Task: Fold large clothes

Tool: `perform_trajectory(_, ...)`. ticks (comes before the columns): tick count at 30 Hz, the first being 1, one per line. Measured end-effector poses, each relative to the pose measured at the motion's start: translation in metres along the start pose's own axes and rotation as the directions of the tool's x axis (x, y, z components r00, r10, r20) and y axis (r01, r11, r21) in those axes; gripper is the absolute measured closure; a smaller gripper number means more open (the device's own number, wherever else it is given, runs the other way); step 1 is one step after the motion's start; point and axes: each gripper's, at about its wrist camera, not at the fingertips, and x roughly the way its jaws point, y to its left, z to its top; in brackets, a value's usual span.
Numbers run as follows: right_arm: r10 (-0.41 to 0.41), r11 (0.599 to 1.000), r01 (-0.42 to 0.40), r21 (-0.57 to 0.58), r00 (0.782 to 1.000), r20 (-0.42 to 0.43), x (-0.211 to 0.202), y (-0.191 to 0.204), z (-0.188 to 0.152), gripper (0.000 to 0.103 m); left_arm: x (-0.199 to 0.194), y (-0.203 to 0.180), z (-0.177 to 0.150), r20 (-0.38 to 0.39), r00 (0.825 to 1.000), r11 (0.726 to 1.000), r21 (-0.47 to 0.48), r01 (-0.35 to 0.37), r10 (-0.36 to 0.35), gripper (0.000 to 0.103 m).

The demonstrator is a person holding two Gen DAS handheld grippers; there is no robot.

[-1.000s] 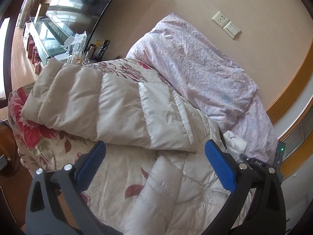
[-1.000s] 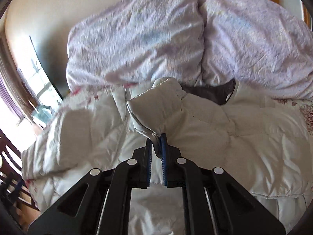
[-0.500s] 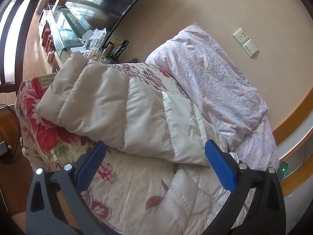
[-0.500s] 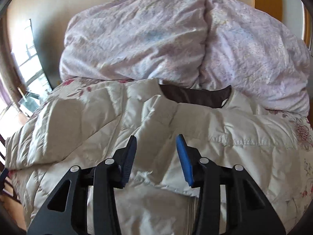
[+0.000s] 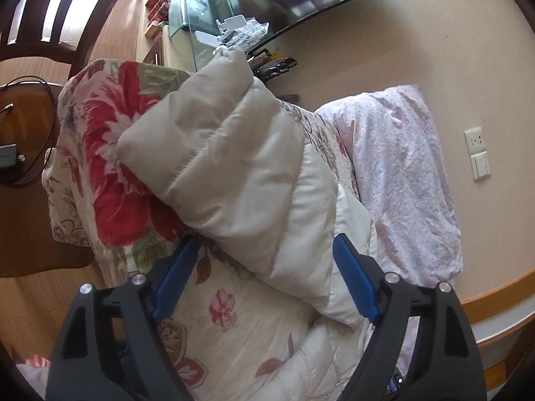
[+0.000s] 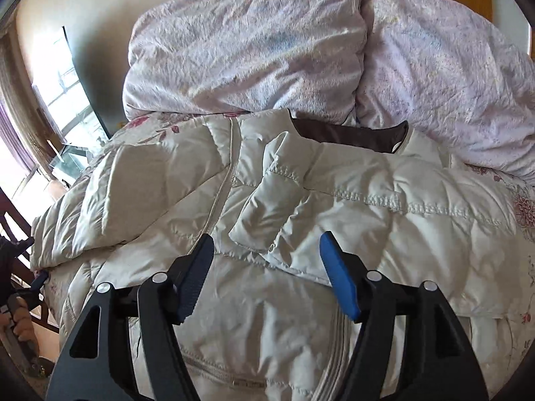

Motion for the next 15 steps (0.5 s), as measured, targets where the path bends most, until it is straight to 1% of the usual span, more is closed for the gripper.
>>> perform_trajectory(2, 0.031, 0.999, -0.031, 0.016, 1.000, 0.005, -0.011, -0.004, -0.002, 0.034, -0.003, 0.003, 0.002, 0.026, 1.000, 1.000, -0.024, -0.007, 0.008, 0.022)
perform_trajectory(4, 0.058, 0.998, -0.058, 0.035, 0.998, 0.004, -0.016, -0.008, -0.003, 0.034, -0.003, 0.006, 0.009, 0.032, 0.999, 0.999, -0.048, -0.004, 0.005, 0.024)
perform_trajectory(7, 0.083, 0.995, -0.083, 0.047, 0.997, 0.009, -0.022, -0.010, -0.006, 0.033, 0.000, 0.011, 0.019, 0.041, 0.999, 0.997, -0.080, -0.006, 0.010, 0.033)
perform_trajectory(9, 0.084, 0.995, -0.084, 0.049, 0.996, 0.013, -0.025, -0.012, -0.009, 0.033, 0.003, 0.013, 0.025, 0.042, 0.999, 0.996, -0.091, -0.015, 0.018, 0.047)
perform_trajectory(10, 0.081, 0.995, -0.082, 0.053, 0.997, 0.014, -0.026, -0.013, -0.010, 0.033, 0.003, 0.015, 0.027, 0.041, 0.999, 0.995, -0.098, -0.017, 0.021, 0.050)
perform_trajectory(11, 0.080, 0.995, -0.080, 0.057, 0.997, 0.013, -0.026, -0.015, -0.011, 0.032, 0.003, 0.018, 0.029, 0.042, 0.999, 0.994, -0.108, -0.018, 0.022, 0.056)
perform_trajectory(12, 0.079, 0.995, -0.080, 0.061, 0.997, 0.012, -0.027, -0.017, -0.012, 0.032, 0.004, 0.020, 0.031, 0.043, 0.999, 0.993, -0.116, -0.022, 0.027, 0.064)
perform_trajectory(13, 0.078, 0.995, -0.079, 0.065, 0.997, 0.012, -0.028, -0.020, -0.013, 0.032, 0.004, 0.022, 0.032, 0.045, 0.998, 0.992, -0.122, -0.028, 0.033, 0.070)
perform_trajectory(14, 0.076, 0.995, -0.076, 0.069, 0.997, 0.012, -0.029, -0.023, -0.015, 0.032, 0.004, 0.024, 0.033, 0.049, 0.998, 0.991, -0.126, -0.033, 0.039, 0.082)
perform_trajectory(15, 0.072, 0.995, -0.073, 0.074, 0.997, 0.014, -0.030, -0.026, -0.016, 0.032, 0.005, 0.025, 0.035, 0.053, 0.998, 0.992, -0.123, -0.025, 0.032, 0.089)
